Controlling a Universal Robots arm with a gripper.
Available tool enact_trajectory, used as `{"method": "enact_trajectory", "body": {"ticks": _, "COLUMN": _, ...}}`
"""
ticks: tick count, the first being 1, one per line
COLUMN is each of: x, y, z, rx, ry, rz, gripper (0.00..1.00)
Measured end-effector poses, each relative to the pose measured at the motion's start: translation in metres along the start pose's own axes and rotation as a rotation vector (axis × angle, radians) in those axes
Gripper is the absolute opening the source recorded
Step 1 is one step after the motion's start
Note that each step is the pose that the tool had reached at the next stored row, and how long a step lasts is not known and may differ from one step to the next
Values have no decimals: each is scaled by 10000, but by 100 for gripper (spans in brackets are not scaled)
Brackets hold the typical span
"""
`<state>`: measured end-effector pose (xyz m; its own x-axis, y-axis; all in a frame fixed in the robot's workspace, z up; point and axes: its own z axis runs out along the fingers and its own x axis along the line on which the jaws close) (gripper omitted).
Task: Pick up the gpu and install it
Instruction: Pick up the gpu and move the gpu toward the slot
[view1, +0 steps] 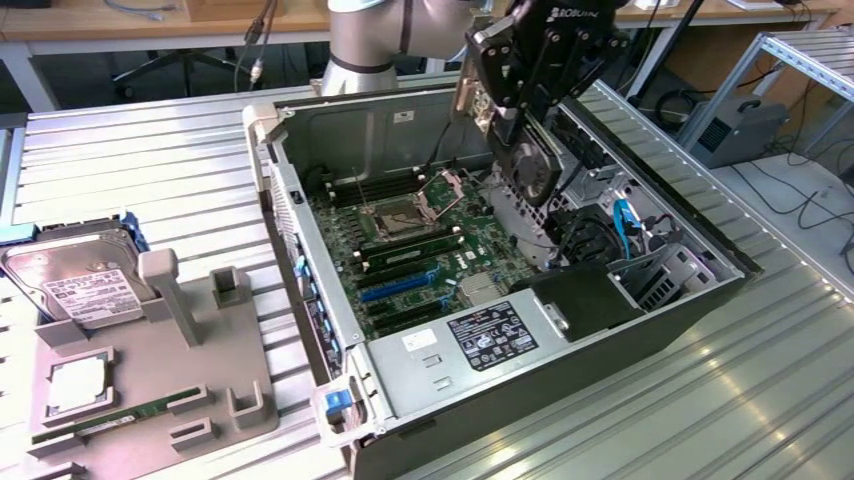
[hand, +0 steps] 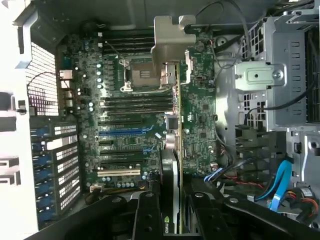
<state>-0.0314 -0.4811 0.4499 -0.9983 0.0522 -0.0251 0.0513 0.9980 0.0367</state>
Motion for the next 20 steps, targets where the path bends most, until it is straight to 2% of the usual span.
{"method": "enact_trajectory", "body": {"ticks": 4, "x": -273, "y": 14, "z": 7, "rx": 0, "ry": 0, "rz": -4, "gripper": 27}}
{"method": "enact_trajectory", "body": {"ticks": 7, "x": -407, "y": 22, "z": 10, "rx": 1, "ry": 1, "rz": -7, "gripper": 27}}
{"method": "enact_trajectory", "body": {"ticks": 8, "x": -484, "y": 27, "z": 12, "rx": 2, "ry": 1, "rz": -10, "gripper": 27}}
{"method": "enact_trajectory", "body": {"ticks": 9, "x": -620, "y": 34, "z": 17, "rx": 0, "ry": 1, "rz": -13, "gripper": 27}}
{"method": "enact_trajectory", "body": {"ticks": 11, "x": -772, "y": 43, "z": 21, "rx": 0, "ry": 1, "rz": -18, "gripper": 27}}
{"method": "enact_trajectory", "body": {"ticks": 16, "x": -837, "y": 141, "z": 27, "rx": -1, "ry": 2, "rz": -39, "gripper": 27}}
{"method": "enact_trajectory", "body": {"ticks": 20, "x": -901, "y": 161, "z": 31, "rx": 0, "ry": 2, "rz": -38, "gripper": 27}}
